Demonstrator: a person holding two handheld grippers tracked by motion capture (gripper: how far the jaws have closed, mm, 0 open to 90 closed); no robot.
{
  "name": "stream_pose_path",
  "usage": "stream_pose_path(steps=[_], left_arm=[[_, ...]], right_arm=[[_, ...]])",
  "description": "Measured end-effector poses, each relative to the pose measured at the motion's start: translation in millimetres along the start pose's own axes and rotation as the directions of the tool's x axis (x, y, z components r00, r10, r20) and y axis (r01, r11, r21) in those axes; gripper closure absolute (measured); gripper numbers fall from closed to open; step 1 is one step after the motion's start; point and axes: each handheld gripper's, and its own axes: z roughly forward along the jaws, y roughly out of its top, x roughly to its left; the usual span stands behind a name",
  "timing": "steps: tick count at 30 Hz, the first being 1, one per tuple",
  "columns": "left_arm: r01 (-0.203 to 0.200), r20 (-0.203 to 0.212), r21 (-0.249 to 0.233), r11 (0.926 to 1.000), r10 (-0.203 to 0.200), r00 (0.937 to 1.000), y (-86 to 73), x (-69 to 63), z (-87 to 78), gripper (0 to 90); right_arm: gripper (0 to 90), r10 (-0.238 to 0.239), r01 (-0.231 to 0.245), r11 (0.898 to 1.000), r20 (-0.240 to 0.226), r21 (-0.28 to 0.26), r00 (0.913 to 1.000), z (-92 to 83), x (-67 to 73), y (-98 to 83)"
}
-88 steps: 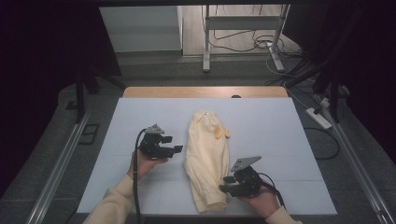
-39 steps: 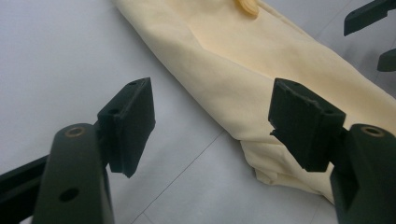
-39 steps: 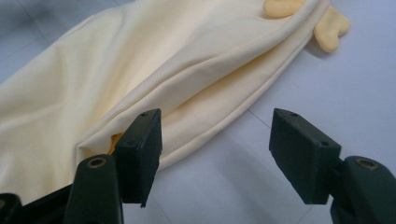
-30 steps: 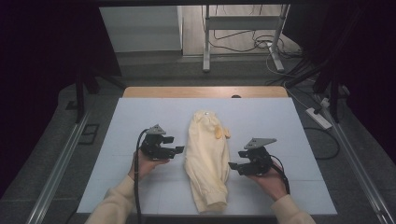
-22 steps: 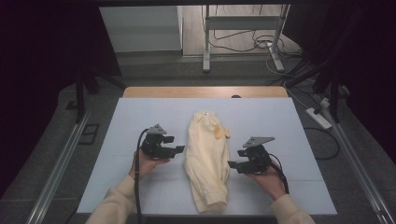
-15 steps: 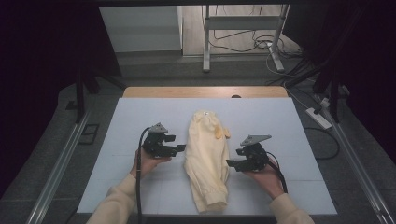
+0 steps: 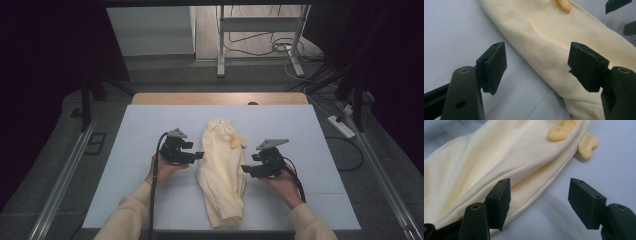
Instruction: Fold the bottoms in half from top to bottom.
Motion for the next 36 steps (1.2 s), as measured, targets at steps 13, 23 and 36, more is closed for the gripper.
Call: stream_pose_path(steps=[13, 23, 36], left_arm=[[-0.002, -0.010, -0.007, 1.0000, 0.001, 1.0000, 14.9, 7.0, 6.5, 30.3], [0.016, -0.014, -0.007, 0.9999, -0.016, 0.9998, 23.5, 18.5, 11.9, 30.2], [0.036, -0.026, 0.011, 0.9993, -0.036, 0.9990, 35.4, 29.6, 24.1, 30.2]], right_arm=[[34.6, 0.016, -0.016, 0.999, 0.009, -0.049, 0.9998, 8.9, -14.6, 25.0], [34.1, 0.035, -0.034, 0.999, 0.010, -0.042, 0.9993, 24.3, -24.9, 43.2], [33.9, 0.058, -0.057, 0.998, 0.018, -0.021, 0.9982, 43.3, -33.6, 59.5]])
